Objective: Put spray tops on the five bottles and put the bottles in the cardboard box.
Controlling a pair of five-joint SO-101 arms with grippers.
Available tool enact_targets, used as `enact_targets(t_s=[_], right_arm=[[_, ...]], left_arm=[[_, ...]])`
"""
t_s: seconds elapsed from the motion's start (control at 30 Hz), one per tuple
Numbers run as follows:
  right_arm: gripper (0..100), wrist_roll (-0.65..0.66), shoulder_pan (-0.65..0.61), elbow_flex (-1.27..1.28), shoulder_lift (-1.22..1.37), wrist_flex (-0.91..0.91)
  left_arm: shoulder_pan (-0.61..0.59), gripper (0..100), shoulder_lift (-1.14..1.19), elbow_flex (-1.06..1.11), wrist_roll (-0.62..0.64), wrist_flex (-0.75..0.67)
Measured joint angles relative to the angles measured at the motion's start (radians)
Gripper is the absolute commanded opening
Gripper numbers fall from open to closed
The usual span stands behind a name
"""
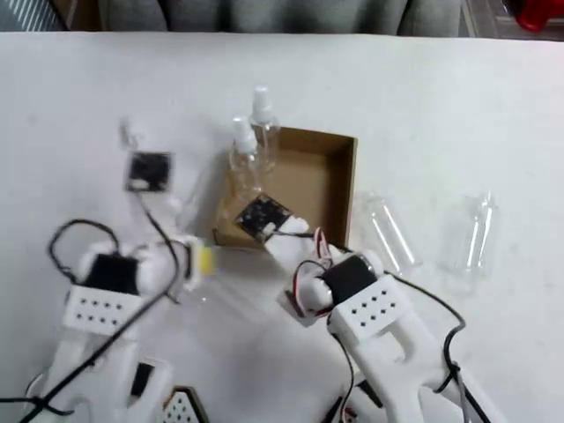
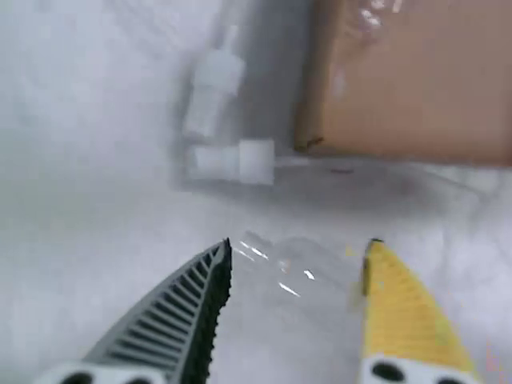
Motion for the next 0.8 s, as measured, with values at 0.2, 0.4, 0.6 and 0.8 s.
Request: enact_targets(t_s=[0.2,0.4,0.6,0.8], right_arm=[[11.3,0.003,-0.002,0.0,0.0,0.0],[11.2,0.066,0.0,0.051,0.0,-0.04],[11.2,0.089,0.0,0.057,0.0,-0.054],[11.2,0.089,0.0,0.057,0.0,-0.054]], left_arm=[[0.178,34,0.071,0.0,0.14,0.081],[0.186,54,0.245,-0.011,0.153,0.124],[0.176,54,0.295,-0.087,0.153,0.288],[0.173,42,0.295,-0.037,0.153,0.192]])
